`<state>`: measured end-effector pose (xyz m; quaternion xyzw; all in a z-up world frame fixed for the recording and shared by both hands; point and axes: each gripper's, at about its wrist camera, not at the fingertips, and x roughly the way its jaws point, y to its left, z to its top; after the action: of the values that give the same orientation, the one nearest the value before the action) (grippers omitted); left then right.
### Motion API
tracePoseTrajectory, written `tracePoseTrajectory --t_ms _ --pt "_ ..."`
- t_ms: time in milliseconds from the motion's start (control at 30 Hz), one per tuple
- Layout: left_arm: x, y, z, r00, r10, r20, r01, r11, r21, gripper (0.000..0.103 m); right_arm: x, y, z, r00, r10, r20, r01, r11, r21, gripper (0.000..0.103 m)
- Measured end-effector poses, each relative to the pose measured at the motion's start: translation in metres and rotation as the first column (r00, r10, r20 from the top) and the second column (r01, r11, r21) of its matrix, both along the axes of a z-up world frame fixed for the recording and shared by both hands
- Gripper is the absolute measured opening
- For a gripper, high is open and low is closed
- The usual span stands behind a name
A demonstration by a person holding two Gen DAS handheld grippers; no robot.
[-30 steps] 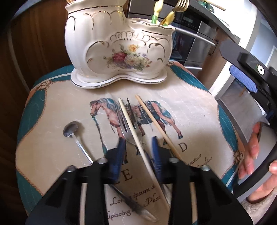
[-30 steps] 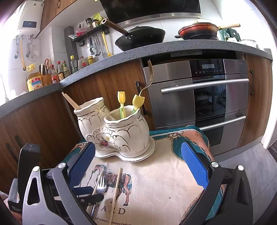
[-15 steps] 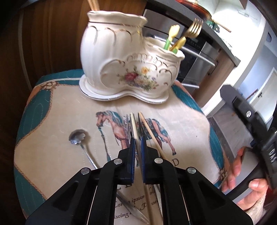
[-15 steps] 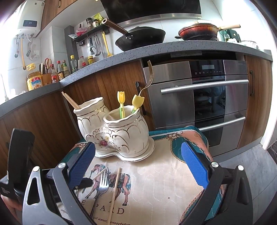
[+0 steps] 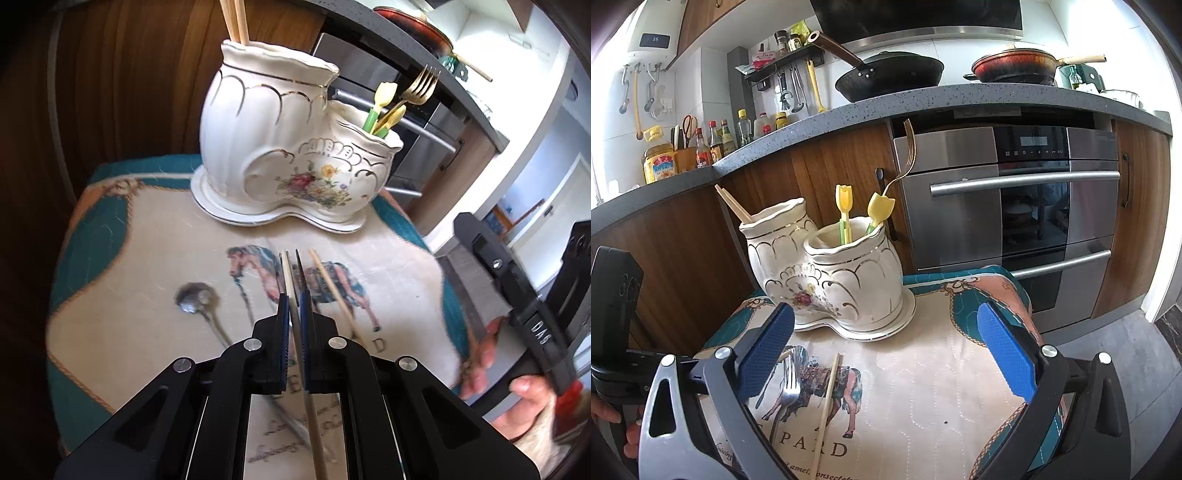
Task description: Organize utensils
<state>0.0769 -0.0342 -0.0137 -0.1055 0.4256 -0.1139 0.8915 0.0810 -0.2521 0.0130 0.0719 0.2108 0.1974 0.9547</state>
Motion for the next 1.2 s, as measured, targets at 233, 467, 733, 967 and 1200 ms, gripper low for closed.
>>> tracePoseTrajectory --t_ms 233,467,733,967,1200 --pt "-0.004 0.008 0.007 0.998 0.025 0.056 -0.030 0.995 0.096 0.000 0.000 0.000 0.000 1.000 0.009 -0.004 -0.009 1.000 0.003 0.098" --pt "-0.006 0.011 -0.004 1.000 -0.028 -0.003 0.028 0.992 0.122 0.001 0.000 0.002 0.000 1.000 0.003 0.000 -0.003 1.000 -0.009 0.098" --pt "-0.007 0.006 -0.006 0.998 -0.052 -0.029 0.056 0.989 0.136 0.001 -0.001 0.005 0.000 1.000 0.007 0.000 -0.007 1.000 -0.020 0.098" --pt "0.000 0.000 -0.011 0.992 -0.088 -0.096 0.101 0.984 0.144 0.006 0.000 0.002 -0.001 1.000 0.000 -0.006 0.000 1.000 -0.009 0.098" --pt "0.001 -0.012 -0.016 0.978 -0.146 -0.146 0.170 0.972 0.163 0.032 0.002 -0.001 -0.001 1.000 -0.007 -0.017 0.007 1.000 0.010 0.098"
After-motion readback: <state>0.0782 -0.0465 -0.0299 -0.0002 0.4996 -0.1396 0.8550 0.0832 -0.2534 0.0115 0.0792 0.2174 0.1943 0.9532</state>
